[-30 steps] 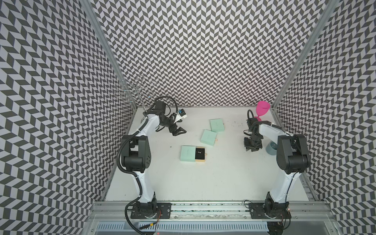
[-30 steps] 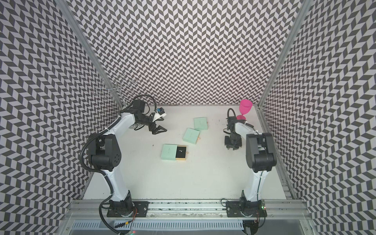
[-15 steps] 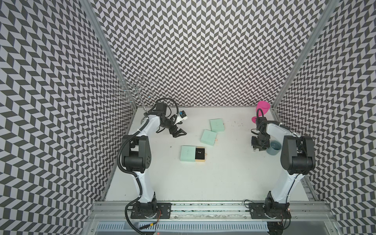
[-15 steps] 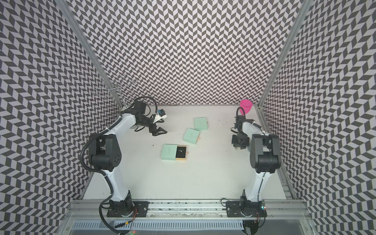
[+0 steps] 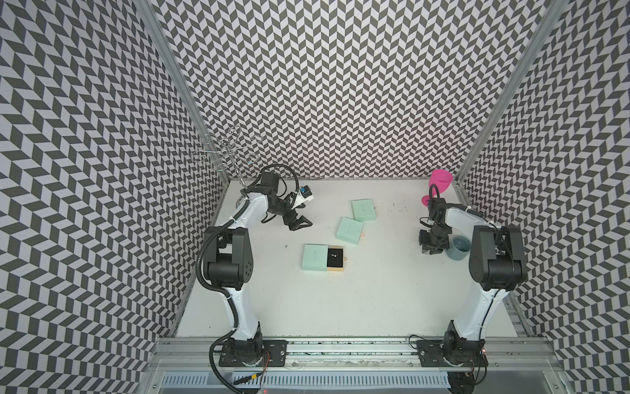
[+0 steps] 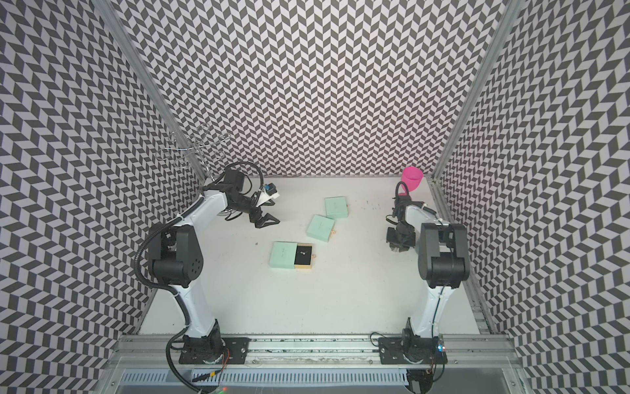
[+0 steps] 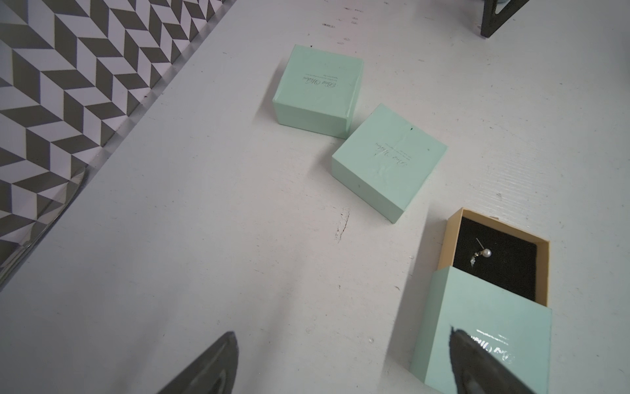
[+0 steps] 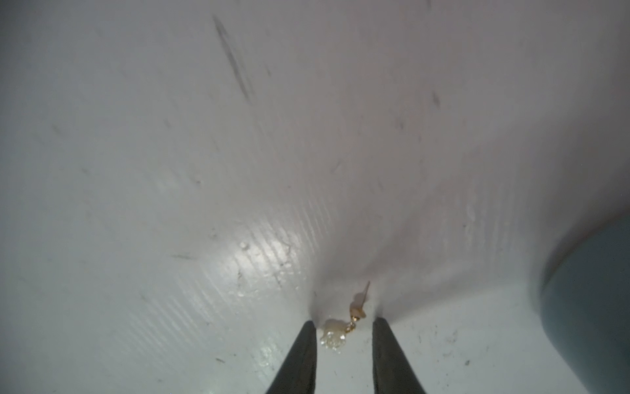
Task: Place the earrings into the drawer-style jewelry box
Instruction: Pick up the earring from the center of the board.
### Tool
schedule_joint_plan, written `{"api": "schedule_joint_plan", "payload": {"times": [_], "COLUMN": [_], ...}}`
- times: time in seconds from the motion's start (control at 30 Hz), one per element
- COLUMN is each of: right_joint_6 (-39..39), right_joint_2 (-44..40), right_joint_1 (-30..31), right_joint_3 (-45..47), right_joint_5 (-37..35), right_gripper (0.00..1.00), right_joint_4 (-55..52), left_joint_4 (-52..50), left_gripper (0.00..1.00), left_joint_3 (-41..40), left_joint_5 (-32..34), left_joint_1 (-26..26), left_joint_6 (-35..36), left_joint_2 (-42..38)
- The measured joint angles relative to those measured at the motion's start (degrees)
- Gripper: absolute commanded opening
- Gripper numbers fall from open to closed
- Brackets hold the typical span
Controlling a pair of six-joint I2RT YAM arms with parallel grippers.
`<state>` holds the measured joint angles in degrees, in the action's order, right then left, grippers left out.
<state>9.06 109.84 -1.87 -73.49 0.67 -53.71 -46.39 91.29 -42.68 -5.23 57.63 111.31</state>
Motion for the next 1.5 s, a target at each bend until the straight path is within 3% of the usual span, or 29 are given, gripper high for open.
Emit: {"api": "schedule_joint_plan", "payload": {"times": [0.97,1.3,1.5], "right_joint_6": [0.04,-1.09,-1.53], "right_joint_2": [-2.99,-3.08,-4.50], "right_joint_1": [2.34,3.04,7.28], "right_joint_3": [4.24,-1.14,-4.72], "right_joint_5": [-0.55,-0.22,0.87], "right_gripper": [0.11,0.11,0.11], "right_joint_4": [2.75,-2.01,-5.46], "left_joint_4": [0.00,0.00,0.00], "left_gripper": [0.97,0.97,0.97], "left_joint_3": [0.00,0.00,0.00], "left_joint_5": [0.02,0.44,0.98], "left_joint_1": [0.00,0.00,0.00], "left_joint_6": [0.90,1.05,1.09], "left_joint_2": [-0.13,-0.76,-0.85]}}
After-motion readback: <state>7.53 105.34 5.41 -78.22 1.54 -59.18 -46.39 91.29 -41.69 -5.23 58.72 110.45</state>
